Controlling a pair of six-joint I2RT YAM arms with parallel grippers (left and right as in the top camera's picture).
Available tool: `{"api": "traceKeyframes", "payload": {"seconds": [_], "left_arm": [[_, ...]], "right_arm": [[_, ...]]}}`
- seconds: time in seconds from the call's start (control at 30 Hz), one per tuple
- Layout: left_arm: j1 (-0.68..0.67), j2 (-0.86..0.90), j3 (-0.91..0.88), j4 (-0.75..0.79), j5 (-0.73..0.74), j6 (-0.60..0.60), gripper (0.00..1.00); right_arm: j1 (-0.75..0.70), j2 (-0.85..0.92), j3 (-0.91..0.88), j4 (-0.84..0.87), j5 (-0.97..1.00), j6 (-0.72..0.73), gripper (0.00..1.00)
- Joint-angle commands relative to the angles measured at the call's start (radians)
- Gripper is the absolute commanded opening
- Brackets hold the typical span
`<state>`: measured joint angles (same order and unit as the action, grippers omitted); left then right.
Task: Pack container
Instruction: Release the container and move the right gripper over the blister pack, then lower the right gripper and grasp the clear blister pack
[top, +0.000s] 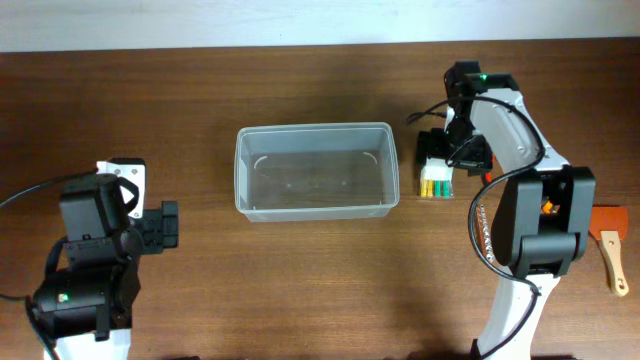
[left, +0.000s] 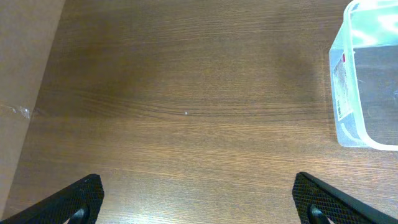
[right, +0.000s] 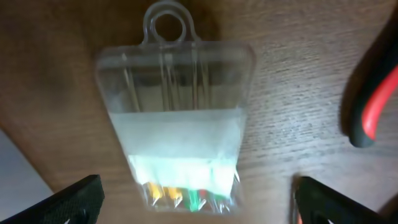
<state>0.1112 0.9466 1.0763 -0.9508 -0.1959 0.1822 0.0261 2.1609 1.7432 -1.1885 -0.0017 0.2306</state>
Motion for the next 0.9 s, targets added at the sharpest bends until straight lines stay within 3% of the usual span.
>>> {"api": "traceKeyframes", "payload": {"seconds": [0.0, 0.87], "left_arm": [[0.005, 0.003, 0.018, 0.0, -0.011, -0.012, 0.99], [0.005, 0.003, 0.018, 0.0, -0.011, -0.012, 0.99]], "right_arm": [[0.0, -0.008, -0.043, 0.037, -0.006, 0.01, 0.99], [0.001, -0.008, -0.128, 0.136, 0.032, -0.039, 0.99]]}}
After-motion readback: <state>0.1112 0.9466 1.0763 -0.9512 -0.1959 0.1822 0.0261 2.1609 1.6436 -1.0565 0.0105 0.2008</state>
